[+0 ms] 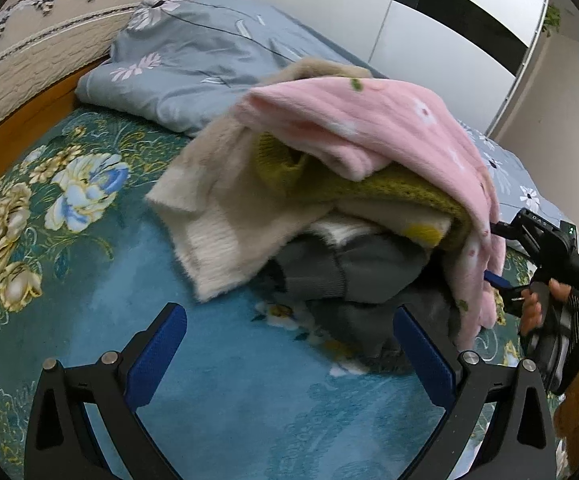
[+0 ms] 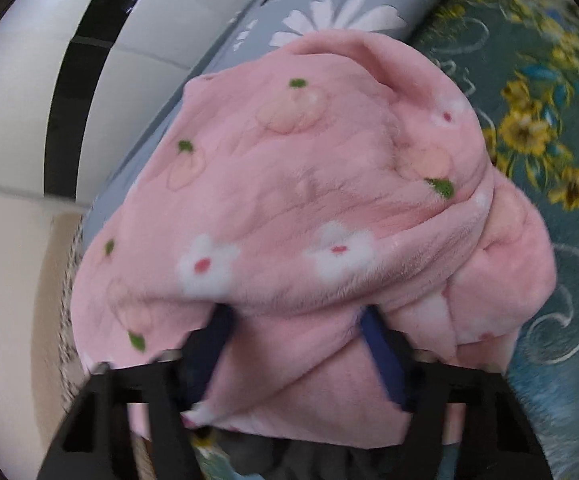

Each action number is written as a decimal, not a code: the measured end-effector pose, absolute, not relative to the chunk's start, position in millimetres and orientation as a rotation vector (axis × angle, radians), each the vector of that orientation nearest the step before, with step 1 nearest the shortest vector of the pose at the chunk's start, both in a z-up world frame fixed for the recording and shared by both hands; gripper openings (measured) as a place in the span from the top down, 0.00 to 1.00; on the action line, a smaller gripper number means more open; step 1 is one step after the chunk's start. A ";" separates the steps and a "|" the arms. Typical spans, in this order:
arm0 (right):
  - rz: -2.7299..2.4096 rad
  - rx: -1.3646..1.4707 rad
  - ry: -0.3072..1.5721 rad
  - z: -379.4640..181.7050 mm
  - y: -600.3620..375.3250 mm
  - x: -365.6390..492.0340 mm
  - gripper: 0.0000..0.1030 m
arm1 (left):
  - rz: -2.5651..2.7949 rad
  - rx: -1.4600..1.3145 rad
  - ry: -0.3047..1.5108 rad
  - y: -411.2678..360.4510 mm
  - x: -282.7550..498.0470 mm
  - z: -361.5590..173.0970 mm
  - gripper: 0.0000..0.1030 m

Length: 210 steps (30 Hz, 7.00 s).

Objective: Fold clothes
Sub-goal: 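Reach the right tool onto the pink fleece garment and grasp it, then pull the pink garment off the pile with the right tool, then grasp the pink garment's sleeve with the left tool while the right tool holds its body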

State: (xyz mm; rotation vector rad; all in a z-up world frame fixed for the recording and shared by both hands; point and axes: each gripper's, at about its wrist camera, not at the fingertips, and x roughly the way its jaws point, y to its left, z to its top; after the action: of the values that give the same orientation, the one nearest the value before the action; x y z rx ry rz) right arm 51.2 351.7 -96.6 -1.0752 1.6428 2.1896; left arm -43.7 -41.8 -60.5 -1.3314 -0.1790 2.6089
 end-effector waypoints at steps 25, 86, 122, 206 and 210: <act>2.682 -0.765 1.504 49.1 371.3 236.5 0.99 | 2.567 -1.305 -0.246 -31.3 44.4 -9.9 0.00; 2.912 -0.527 1.173 180.9 423.3 331.5 0.94 | 2.521 -1.211 -0.378 -41.3 94.0 18.2 0.00; 3.250 -0.915 1.594 162.2 170.1 156.7 0.94 | 2.528 -1.202 -0.635 -160.3 76.9 21.5 0.00; 2.329 -1.189 1.139 5.3 378.4 359.3 0.90 | 2.550 -1.712 -0.425 -254.3 33.8 -79.7 0.90; 2.241 -1.324 1.128 -39.3 372.8 327.8 0.90 | 2.537 -1.867 -0.362 -256.0 32.1 -117.0 0.90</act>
State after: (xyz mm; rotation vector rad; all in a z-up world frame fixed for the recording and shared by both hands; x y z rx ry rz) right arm 327.8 372.8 -39.3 -1.3239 1.1282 2.2407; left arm 32.1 -256.0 -117.0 -1.8665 -0.3619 2.5367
